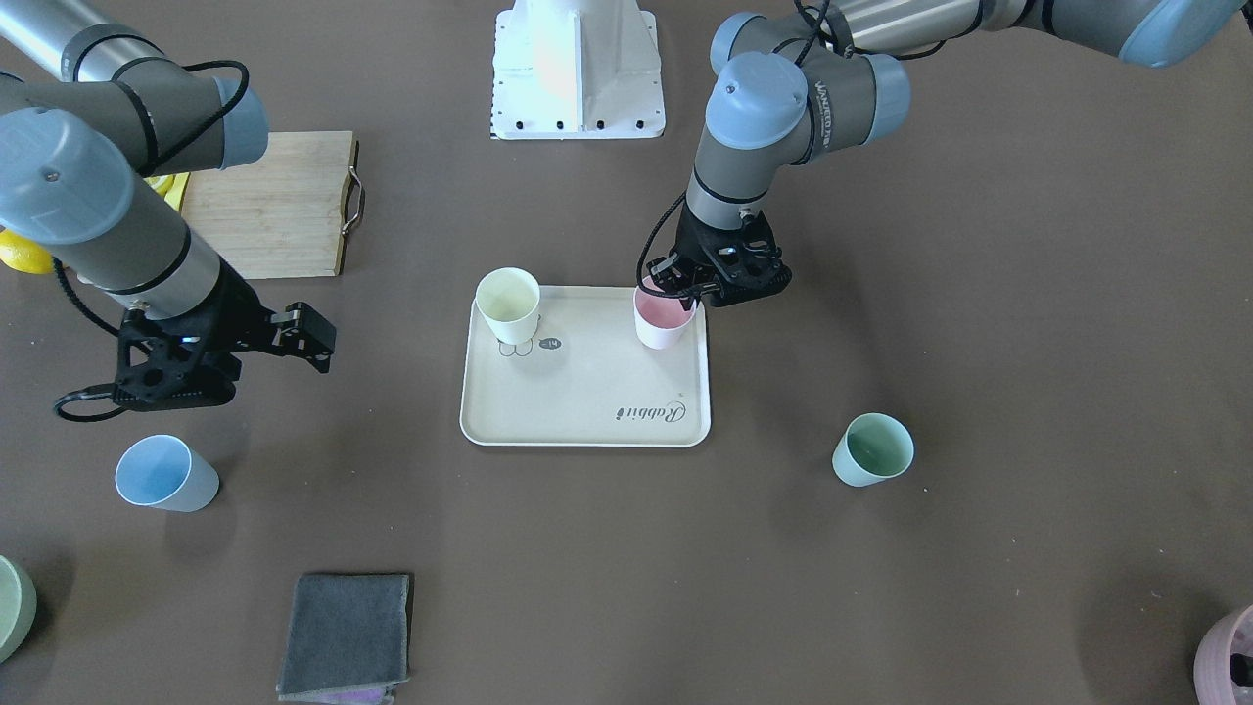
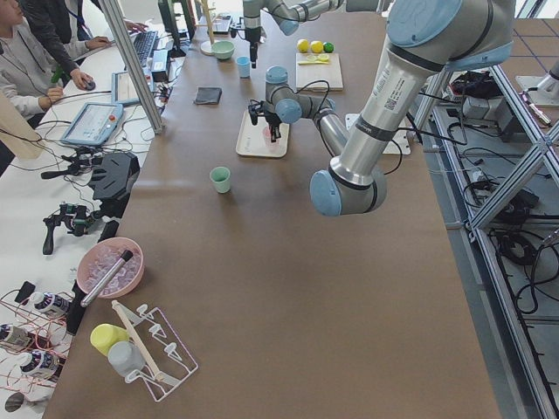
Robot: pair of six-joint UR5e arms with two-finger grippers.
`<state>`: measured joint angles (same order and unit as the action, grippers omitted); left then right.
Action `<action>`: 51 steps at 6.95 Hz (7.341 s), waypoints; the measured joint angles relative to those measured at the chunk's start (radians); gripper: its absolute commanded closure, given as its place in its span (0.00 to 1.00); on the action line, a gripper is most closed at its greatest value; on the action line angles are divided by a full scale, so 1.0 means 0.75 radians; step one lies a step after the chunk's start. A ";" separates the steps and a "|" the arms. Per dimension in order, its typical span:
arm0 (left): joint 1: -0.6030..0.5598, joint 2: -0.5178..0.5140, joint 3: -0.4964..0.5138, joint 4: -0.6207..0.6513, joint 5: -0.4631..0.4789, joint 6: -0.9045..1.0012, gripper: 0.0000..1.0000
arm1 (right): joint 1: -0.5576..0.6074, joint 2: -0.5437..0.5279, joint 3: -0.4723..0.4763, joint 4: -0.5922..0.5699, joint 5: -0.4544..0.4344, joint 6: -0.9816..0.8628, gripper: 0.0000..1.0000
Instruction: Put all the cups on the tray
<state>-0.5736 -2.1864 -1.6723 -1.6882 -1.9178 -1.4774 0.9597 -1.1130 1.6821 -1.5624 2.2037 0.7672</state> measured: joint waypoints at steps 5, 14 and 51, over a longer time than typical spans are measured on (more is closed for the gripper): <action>-0.055 0.005 0.004 -0.037 -0.003 0.013 0.02 | 0.177 -0.019 -0.260 0.007 0.010 -0.341 0.00; -0.485 0.202 -0.073 0.065 -0.161 0.656 0.02 | 0.106 0.060 -0.446 0.189 0.045 -0.050 1.00; -1.256 0.904 -0.239 0.212 -0.535 1.974 0.02 | 0.601 -0.567 0.134 -0.136 0.151 -0.917 0.00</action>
<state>-1.5157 -1.5081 -1.8514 -1.5292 -2.3190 0.0032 1.4104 -1.5381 1.7824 -1.6643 2.3170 0.0796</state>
